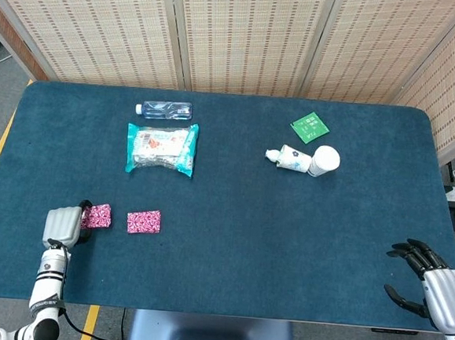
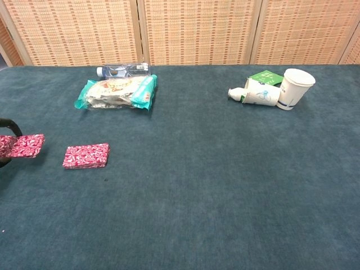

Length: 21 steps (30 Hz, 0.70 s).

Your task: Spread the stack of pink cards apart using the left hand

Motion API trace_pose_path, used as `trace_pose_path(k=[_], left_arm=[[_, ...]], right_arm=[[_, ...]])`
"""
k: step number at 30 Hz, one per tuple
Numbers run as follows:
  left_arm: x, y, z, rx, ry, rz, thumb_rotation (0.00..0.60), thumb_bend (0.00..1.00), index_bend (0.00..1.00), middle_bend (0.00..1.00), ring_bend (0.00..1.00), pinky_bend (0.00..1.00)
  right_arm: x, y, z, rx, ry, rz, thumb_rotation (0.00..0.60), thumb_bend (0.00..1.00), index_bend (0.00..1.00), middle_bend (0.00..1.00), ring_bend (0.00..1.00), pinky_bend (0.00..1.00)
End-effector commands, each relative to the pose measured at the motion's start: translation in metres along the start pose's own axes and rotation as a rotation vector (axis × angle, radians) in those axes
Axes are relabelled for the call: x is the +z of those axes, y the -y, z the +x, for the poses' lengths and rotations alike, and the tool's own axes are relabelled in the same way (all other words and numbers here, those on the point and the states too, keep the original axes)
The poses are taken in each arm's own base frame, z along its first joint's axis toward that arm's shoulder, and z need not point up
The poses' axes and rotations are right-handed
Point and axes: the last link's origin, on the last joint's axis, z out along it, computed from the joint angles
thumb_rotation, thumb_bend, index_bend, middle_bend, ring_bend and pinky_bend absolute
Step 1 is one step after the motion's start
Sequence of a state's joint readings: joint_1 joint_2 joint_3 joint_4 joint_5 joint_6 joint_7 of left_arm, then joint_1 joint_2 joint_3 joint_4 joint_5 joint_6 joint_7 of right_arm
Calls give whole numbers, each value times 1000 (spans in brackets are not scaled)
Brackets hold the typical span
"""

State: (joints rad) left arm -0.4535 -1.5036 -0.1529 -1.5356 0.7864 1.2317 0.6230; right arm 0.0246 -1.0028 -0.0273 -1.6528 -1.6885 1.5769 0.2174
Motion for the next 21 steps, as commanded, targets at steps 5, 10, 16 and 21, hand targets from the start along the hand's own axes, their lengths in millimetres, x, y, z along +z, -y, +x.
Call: trace_pose_path(k=[5, 10, 16, 21], left_arm=[[18, 20, -12, 19, 25, 31, 600, 375, 459, 1000, 1000, 1000], [22, 21, -18, 25, 32, 45, 600, 376, 416, 1000, 1000, 1000], [21, 18, -18, 29, 35, 45, 600, 375, 288, 1000, 1000, 1000], [14, 15, -11, 18, 27, 36, 600, 370, 178, 1000, 1000, 1000]], right_arm=[[0, 0, 1, 1, -2, -2, 600, 126, 344, 254, 156, 320], [-1, 0, 1, 3, -1, 1, 600, 126, 344, 254, 156, 320], [0, 0, 1, 4, -3, 3, 600, 126, 344, 254, 156, 320], [0, 0, 1, 3, -3, 5, 600, 126, 344, 254, 156, 320]])
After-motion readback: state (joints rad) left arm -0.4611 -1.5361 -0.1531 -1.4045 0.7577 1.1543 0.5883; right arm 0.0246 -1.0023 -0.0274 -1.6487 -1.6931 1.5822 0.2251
